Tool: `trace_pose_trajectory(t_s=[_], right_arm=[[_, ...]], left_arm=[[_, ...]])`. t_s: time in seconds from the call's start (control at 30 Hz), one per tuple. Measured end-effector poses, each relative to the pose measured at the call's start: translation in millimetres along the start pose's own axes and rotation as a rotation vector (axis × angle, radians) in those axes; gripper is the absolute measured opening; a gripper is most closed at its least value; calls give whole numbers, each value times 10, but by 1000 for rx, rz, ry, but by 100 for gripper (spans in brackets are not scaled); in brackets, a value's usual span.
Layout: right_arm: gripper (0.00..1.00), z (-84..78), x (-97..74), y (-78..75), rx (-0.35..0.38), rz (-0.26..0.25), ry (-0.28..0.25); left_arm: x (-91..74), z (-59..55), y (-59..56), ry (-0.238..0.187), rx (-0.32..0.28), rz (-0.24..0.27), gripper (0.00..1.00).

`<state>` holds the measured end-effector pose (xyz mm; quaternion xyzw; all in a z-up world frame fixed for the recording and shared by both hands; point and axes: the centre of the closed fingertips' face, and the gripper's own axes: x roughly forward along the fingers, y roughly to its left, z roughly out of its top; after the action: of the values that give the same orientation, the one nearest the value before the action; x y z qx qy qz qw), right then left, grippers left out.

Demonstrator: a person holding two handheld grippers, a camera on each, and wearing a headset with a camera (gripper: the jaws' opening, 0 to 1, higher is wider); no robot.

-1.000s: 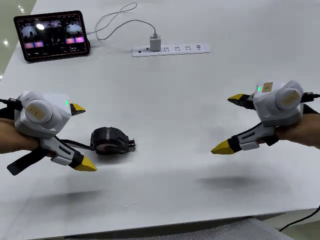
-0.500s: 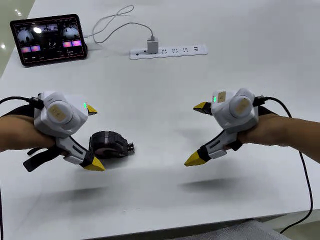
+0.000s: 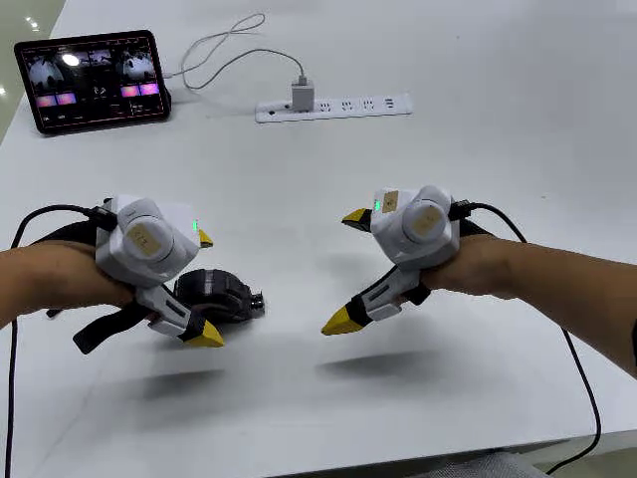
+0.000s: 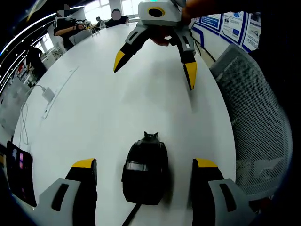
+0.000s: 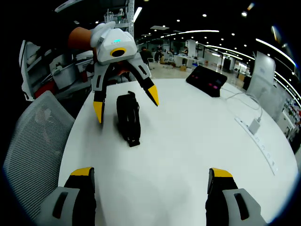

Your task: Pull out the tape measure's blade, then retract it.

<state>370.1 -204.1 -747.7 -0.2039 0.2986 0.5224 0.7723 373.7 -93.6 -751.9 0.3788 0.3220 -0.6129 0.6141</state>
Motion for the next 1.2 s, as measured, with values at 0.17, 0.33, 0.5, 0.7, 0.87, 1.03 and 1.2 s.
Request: trace_pose_trajectory(t_s=[0.17, 0.33, 0.5, 0.7, 0.87, 1.03, 1.2], right_arm=[[99, 34, 122, 11, -2, 10, 9], [99, 88, 229, 63, -2, 32, 10], [99, 109, 285, 63, -3, 39, 12], [99, 133, 332, 72, -6, 48, 15], [93, 143, 359, 67, -30, 57, 18], [85, 152, 404, 72, -68, 67, 20], [75, 182, 496, 117, -84, 84, 13]], left_arm=[[51, -19, -20, 8, -4, -19, 72], [86, -22, -39, 23, 17, -38, 57], [87, -19, -14, 30, 18, -36, 40], [92, -32, 8, 55, 44, -41, 34], [103, -43, 2, 96, 58, -48, 33], [106, -47, -3, 118, 66, -49, 33], [108, -60, -10, 149, 68, -31, 33]])
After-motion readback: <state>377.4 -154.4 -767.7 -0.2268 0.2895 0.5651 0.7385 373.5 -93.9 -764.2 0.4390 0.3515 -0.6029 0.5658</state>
